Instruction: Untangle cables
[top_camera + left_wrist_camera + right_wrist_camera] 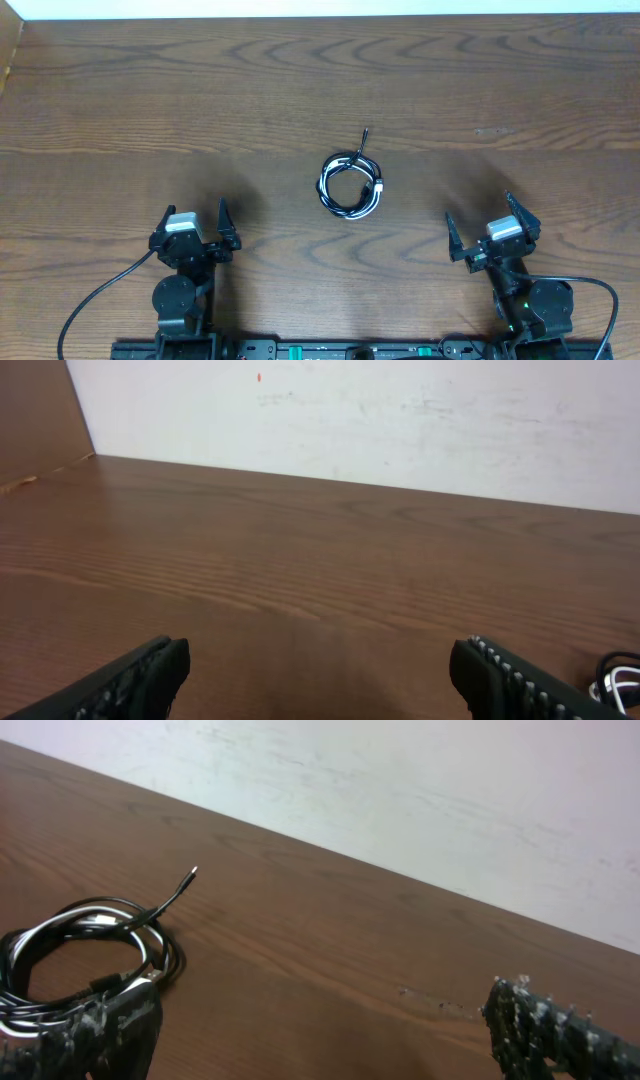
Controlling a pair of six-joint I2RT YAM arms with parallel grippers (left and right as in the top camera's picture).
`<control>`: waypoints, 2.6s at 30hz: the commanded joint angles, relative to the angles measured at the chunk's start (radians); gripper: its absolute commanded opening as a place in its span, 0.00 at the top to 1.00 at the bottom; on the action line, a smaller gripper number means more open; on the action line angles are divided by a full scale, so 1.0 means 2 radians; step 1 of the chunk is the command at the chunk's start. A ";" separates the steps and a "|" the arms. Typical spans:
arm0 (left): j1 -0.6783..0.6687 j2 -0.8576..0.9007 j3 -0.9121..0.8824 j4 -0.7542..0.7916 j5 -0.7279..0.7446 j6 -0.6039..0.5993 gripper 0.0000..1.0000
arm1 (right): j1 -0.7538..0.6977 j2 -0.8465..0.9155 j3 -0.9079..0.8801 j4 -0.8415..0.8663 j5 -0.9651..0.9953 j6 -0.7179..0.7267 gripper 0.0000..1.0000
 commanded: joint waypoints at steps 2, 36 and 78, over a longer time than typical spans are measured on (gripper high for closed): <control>-0.002 0.002 -0.008 -0.022 -0.012 0.010 0.11 | 0.004 -0.002 -0.001 -0.002 0.004 -0.003 0.01; -0.002 0.002 -0.008 -0.021 -0.014 0.010 0.11 | 0.004 -0.002 -0.001 -0.002 0.006 -0.004 0.01; -0.002 0.003 0.030 -0.064 0.001 0.010 0.11 | 0.004 0.011 0.041 -0.026 -0.023 0.012 0.01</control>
